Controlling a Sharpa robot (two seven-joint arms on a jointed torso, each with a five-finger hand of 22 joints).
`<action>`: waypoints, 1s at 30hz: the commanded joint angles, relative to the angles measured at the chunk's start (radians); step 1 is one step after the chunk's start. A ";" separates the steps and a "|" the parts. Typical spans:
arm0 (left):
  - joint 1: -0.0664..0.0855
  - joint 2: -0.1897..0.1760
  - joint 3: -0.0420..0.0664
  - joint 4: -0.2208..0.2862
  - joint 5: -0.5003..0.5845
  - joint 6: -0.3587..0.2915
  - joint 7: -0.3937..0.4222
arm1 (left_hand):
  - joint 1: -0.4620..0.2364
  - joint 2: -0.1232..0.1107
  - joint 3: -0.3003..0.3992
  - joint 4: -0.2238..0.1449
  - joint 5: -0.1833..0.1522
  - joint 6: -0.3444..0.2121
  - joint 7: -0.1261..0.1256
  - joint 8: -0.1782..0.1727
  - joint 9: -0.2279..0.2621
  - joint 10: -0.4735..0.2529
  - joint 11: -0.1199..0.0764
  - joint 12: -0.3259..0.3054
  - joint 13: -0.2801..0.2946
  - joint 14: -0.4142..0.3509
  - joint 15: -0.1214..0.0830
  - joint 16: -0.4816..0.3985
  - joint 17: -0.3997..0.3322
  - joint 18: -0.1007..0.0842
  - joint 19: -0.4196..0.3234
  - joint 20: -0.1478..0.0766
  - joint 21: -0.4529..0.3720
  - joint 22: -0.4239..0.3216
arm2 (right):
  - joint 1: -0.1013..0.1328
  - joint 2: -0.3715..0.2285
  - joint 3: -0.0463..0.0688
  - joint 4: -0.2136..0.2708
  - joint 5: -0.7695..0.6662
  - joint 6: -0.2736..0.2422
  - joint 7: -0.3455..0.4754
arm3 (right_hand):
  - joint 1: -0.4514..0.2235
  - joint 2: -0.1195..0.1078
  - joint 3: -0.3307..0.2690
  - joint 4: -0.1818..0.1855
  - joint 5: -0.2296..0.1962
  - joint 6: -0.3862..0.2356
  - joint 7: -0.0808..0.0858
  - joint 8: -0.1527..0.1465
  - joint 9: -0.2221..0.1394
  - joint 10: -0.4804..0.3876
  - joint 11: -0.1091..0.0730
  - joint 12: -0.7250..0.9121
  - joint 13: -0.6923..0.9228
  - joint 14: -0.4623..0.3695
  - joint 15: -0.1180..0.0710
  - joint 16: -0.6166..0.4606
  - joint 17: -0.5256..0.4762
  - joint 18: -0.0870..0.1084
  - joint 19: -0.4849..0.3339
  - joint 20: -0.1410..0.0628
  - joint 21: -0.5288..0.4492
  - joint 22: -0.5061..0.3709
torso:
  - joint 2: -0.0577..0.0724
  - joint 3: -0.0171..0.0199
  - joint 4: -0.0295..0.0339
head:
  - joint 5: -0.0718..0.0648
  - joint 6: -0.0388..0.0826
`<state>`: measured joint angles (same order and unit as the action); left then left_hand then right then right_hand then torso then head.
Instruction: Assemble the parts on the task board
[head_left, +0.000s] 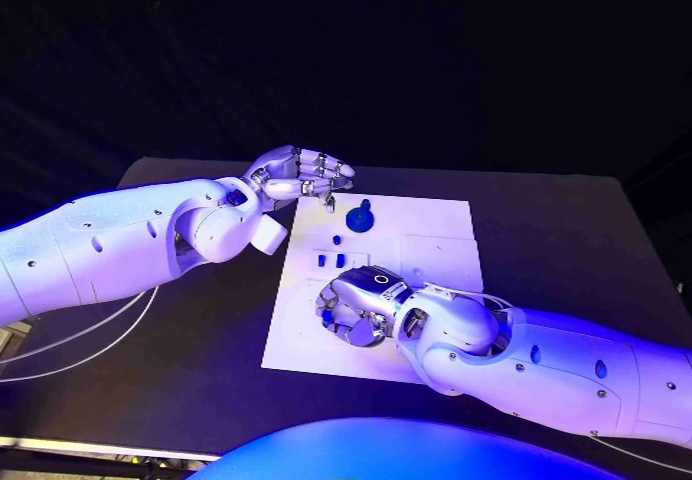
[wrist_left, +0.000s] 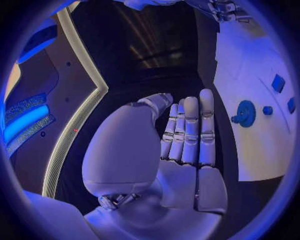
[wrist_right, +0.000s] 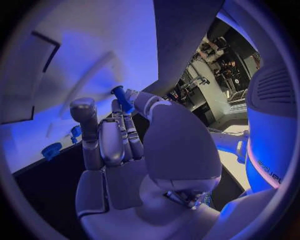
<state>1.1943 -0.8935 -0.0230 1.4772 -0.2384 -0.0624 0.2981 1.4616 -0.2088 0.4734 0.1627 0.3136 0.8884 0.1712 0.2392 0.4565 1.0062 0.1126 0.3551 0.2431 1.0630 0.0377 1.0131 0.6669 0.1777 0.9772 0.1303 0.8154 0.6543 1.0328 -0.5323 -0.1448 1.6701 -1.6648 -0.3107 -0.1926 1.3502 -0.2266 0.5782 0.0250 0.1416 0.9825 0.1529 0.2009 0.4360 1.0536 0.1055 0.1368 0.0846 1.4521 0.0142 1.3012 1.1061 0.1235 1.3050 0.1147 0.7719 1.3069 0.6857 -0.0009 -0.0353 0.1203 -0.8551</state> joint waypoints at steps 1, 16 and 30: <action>0.000 0.001 0.000 0.002 -0.001 0.023 0.002 | 0.006 0.006 -0.004 -0.004 0.004 0.003 0.005 -0.004 -0.001 0.005 0.000 -0.006 -0.001 -0.004 0.001 -0.007 -0.001 0.006 0.001 0.000 -0.006 0.001 | -0.001 -0.003 -0.001 0.006 -0.026 -0.011 0.017 | 0.005 -0.004 -0.001 -0.004 0.003 -0.008 -0.002 -0.006 -0.001 -0.009 -0.001 0.000 -0.001 0.001 0.005 0.000 0.001 0.009 -0.006 0.000 -0.002 0.001 | 0.001 -0.0003 -0.0012 | -0.005 0.002; 0.000 0.000 0.000 -0.001 -0.003 0.029 -0.004 | 0.005 0.006 -0.005 -0.003 0.004 0.002 0.006 -0.005 -0.001 0.004 0.000 -0.008 -0.002 -0.005 0.002 -0.008 -0.001 0.006 0.000 0.000 -0.007 0.001 | -0.005 -0.026 -0.002 0.024 -0.036 -0.108 0.032 | 0.220 0.024 -0.409 0.151 0.032 -0.129 -0.017 -0.096 -0.062 -0.360 0.055 0.157 0.002 -0.162 0.058 -0.092 -0.248 0.055 -0.165 0.054 -0.355 -0.086 | -0.002 0.0006 -0.0012 | -0.018 0.012; 0.000 0.000 0.000 -0.005 -0.001 0.029 -0.001 | 0.004 0.006 -0.005 -0.003 0.004 0.002 0.006 -0.005 -0.002 0.003 0.001 -0.008 -0.002 -0.006 0.002 -0.008 -0.001 0.006 0.000 0.001 -0.007 0.001 | 0.027 -0.189 0.013 0.103 0.256 -0.228 0.208 | 0.230 0.077 -0.582 0.264 -0.004 -0.121 0.034 -0.081 -0.078 -0.263 0.019 0.350 0.012 -0.095 0.027 -0.044 -0.233 0.040 -0.059 0.027 -0.258 -0.071 | -0.010 -0.0038 -0.0029 | -0.048 0.026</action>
<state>1.1941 -0.8935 -0.0229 1.4721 -0.2390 -0.0522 0.2893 1.4616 -0.2088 0.4735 0.1627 0.3136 0.8884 0.1712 0.2392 0.4557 1.0062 0.1126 0.3511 0.2422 1.0630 0.0377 1.0093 0.6671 0.1777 0.9772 0.1303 0.8114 0.6543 1.0524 -0.7044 -0.1340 1.7650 -1.5754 -0.4734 -0.0822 1.5781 -0.1609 -0.0122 0.2907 0.1321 0.8479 0.1789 0.1126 0.3560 0.7743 0.1281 0.4787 0.0974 1.3503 0.0435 1.2538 0.8663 0.1707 1.2370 0.1449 0.4993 1.2308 0.6803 -0.0022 -0.0372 0.0822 -0.8295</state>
